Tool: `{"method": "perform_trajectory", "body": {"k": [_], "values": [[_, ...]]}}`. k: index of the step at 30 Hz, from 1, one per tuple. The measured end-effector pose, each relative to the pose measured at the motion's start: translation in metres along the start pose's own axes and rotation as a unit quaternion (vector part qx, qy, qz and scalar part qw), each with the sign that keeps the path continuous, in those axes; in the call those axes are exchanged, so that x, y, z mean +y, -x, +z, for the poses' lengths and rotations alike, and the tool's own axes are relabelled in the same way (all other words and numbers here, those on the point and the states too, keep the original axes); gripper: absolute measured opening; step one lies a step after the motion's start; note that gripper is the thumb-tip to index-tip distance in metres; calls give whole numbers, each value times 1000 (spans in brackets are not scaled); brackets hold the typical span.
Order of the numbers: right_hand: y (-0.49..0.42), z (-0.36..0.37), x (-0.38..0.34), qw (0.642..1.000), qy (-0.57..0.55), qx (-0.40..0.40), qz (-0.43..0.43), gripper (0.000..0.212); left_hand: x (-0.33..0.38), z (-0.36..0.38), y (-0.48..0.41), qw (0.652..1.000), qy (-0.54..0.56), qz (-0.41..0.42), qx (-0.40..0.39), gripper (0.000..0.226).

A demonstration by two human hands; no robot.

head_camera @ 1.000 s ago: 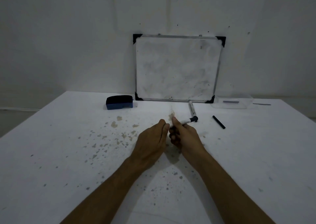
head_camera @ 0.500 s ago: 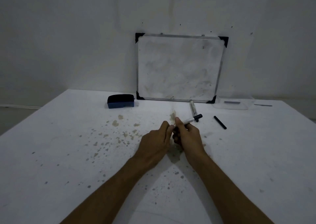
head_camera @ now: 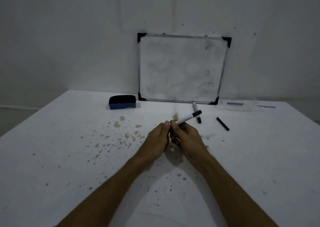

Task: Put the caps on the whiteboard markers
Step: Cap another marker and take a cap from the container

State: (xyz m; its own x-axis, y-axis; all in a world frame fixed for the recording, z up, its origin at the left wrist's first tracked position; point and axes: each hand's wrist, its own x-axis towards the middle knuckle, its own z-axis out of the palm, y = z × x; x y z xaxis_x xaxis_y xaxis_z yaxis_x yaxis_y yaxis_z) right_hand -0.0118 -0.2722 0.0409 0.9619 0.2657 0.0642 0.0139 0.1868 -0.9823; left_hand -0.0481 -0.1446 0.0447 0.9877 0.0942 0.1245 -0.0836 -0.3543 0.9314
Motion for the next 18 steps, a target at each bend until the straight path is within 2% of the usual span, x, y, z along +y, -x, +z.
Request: {"method": "perform_trajectory", "body": {"k": [2,5,9,12,16,18], "values": [[0,2,2,1000,-2,6,4,39,-3,5,3,995,-85,39,30,46],[-1,3,5,1000,13,3,3,44,-3,6,2,989,-129,52,53,43],[-2,3,7,1000,17,-11,5,33,-5,3,-6,1000,-12,-10,24,59],[-3,3,6,1000,14,-9,4,31,-2,0,-9,994,82,-66,-11,55],[-4,11,9,999,-39,21,23,30,6,-3,-12,990,102,-94,-29,52],[-5,14,10,996,-51,57,39,30,9,-1,-17,988,100,-114,-8,53]]}}
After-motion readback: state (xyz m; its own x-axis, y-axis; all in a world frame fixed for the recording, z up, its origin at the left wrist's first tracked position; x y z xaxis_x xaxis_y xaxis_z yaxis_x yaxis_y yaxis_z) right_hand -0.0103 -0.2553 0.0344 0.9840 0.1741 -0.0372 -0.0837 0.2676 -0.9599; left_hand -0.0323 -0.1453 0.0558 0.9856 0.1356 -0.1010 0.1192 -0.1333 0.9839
